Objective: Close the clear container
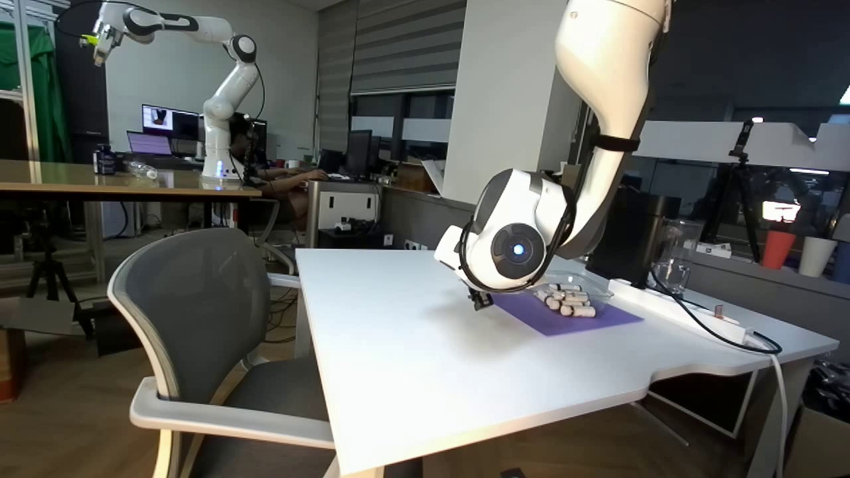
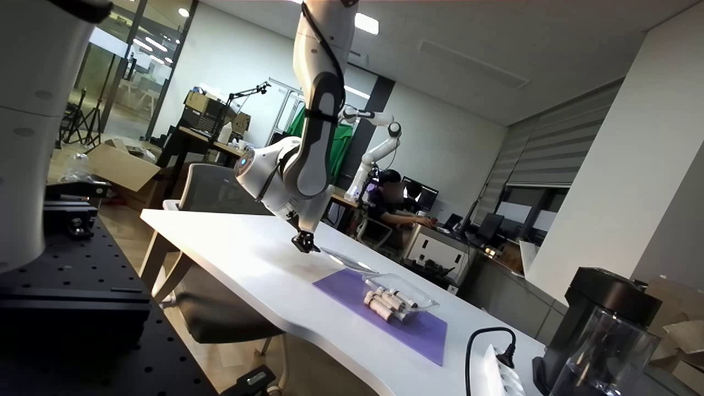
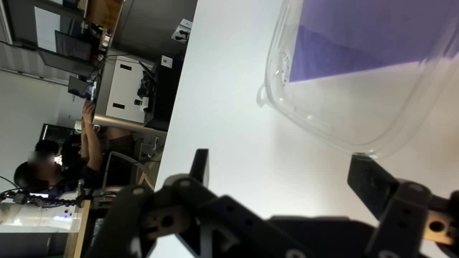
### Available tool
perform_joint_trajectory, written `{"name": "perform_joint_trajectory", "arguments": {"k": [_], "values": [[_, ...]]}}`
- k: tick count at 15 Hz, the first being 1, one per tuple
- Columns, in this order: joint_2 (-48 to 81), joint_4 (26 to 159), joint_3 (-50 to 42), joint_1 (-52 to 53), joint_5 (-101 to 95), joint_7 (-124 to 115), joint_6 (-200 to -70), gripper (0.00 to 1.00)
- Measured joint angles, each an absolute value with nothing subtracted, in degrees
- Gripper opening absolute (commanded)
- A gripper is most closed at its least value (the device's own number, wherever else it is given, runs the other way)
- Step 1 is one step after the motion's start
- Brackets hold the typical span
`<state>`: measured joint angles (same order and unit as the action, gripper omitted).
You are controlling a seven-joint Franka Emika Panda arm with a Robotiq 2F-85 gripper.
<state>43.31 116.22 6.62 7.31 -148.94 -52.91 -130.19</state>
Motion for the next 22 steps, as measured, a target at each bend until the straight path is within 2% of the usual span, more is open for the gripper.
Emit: {"name": "perform_joint_trajectory", "arguments": {"k": [9, 22], "values": [[42.72, 116.07, -1.33, 10.65, -148.76, -55.06, -129.58, 1.0], [35.17, 116.89, -3.8, 10.33, -148.74, -54.72, -128.81, 1.0]]}}
